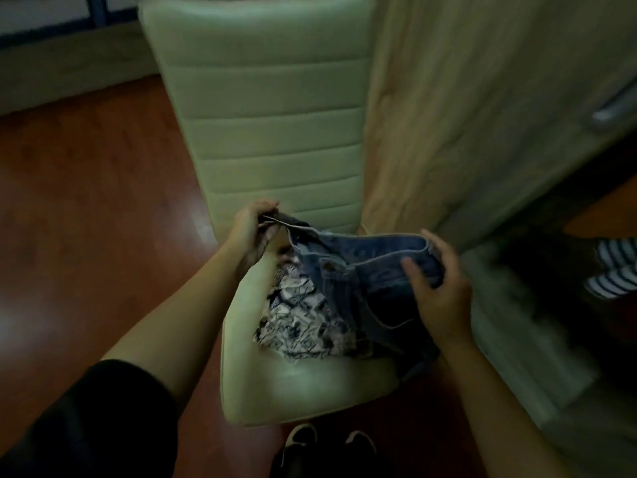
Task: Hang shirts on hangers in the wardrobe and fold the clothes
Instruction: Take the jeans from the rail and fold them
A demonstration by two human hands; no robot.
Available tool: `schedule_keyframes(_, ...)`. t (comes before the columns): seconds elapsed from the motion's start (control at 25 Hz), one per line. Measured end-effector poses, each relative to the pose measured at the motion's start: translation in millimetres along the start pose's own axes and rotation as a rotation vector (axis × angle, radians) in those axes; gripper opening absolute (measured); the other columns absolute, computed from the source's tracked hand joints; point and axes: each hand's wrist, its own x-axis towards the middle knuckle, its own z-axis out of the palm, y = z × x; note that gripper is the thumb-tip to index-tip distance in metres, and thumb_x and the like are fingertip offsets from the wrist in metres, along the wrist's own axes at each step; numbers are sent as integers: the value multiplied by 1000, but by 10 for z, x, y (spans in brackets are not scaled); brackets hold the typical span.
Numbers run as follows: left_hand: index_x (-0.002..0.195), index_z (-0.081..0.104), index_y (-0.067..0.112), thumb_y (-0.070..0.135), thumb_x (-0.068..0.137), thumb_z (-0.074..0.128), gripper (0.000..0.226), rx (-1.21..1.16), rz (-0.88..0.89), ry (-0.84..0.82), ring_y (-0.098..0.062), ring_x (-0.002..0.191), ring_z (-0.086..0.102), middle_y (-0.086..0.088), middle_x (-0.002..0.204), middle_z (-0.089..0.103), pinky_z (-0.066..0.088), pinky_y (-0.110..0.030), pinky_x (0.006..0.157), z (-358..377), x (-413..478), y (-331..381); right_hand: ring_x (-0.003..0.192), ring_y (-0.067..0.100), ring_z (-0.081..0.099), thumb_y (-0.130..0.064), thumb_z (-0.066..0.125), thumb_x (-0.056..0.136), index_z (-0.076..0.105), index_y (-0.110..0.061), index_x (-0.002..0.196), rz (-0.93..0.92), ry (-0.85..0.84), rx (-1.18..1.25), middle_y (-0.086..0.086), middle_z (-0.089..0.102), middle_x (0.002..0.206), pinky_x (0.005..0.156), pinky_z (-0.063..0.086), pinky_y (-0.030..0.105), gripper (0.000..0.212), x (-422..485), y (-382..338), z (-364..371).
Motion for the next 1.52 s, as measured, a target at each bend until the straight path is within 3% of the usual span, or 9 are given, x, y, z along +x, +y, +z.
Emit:
schedule_keyframes(0.08, 84, 56, 9, -2, 79, 57, 12, 20, 45, -155, -13, 74, 54, -2, 75, 58, 50, -18, 62, 420, -178, 188, 92, -20, 54, -17, 61, 89, 54, -25, 116, -1, 187, 41, -20, 57, 106, 79, 43, 2, 29, 235, -265, -420)
schedule_keyframes(0.2, 101, 52, 10, -5, 59, 61, 46, 363, 240, -422, -13, 78, 56, -5, 88, 56, 47, -18, 66, 1193, -596, 631, 88, -18, 55, -12, 57, 91, 54, -16, 116, -85, 394, 56, -22, 56, 100, 77, 43, 3, 26, 565, -742, -1147)
schedule_keyframes(0.4, 83, 43, 25, 6, 76, 75, 38, 833, 818, -570, -18, 82, 62, -5, 88, 61, 53, -25, 68, 2372, -1474, 1735, 100, -15, 51, -16, 51, 95, 49, -17, 126, -327, 584, -89, -21, 53, 113, 89, 41, 8, 31, 783, -1862, -2454)
schedule_keyframes(0.56, 98, 52, 26, 33, 83, 68, 23, 1038, 1281, -566, -20, 93, 60, 4, 97, 61, 51, -36, 80, 3171, -2417, 2839, 92, 13, 59, -17, 53, 93, 59, -17, 106, -548, 640, -344, -6, 61, 99, 79, 42, 19, 14, 807, -2990, -3530)
schedule_keyframes(0.68, 125, 49, 23, 17, 88, 64, 41, 968, 1465, -722, -20, 105, 62, -4, 113, 64, 51, -39, 91, 3531, -3119, 3500, 79, 17, 56, -18, 60, 89, 60, -11, 88, -661, 655, -634, -2, 56, 85, 68, 34, 20, 7, 794, -3801, -4269)
schedule_keyframes(0.88, 114, 61, 5, 14, 89, 62, 27, 1091, 2159, -529, -23, 88, 61, -12, 108, 63, 48, -29, 79, 3842, -3753, 4206, 89, 13, 51, -31, 65, 82, 63, -22, 108, -682, 328, -1120, -6, 46, 97, 76, 42, 28, 28, 645, -4768, -5137)
schedule_keyframes(1.04, 95, 57, 1, 11, 90, 60, 12, 1081, 2081, -538, -18, 76, 49, -9, 99, 51, 41, -29, 70, 3931, -3860, 4141, 92, 19, 50, -40, 56, 87, 59, -25, 97, -554, 254, -1307, -11, 39, 99, 75, 42, 32, 19, 647, -4855, -5269)
schedule_keyframes(1.28, 84, 54, 7, 14, 95, 52, 13, 879, 1808, -696, -15, 92, 49, 1, 122, 45, 41, -22, 77, 3981, -4017, 4016, 92, 21, 54, -42, 31, 97, 53, -22, 94, -558, 581, -1375, -4, 53, 100, 61, 36, 30, 30, 497, -4752, -5281)
schedule_keyframes(1.52, 101, 62, 5, 34, 87, 48, 36, 713, 1629, -738, -25, 89, 59, -12, 97, 63, 49, -44, 80, 4028, -4040, 3875, 98, 25, 52, -40, 31, 97, 54, -22, 99, -532, 773, -1383, -4, 60, 108, 61, 36, 30, 29, 426, -4618, -5273)
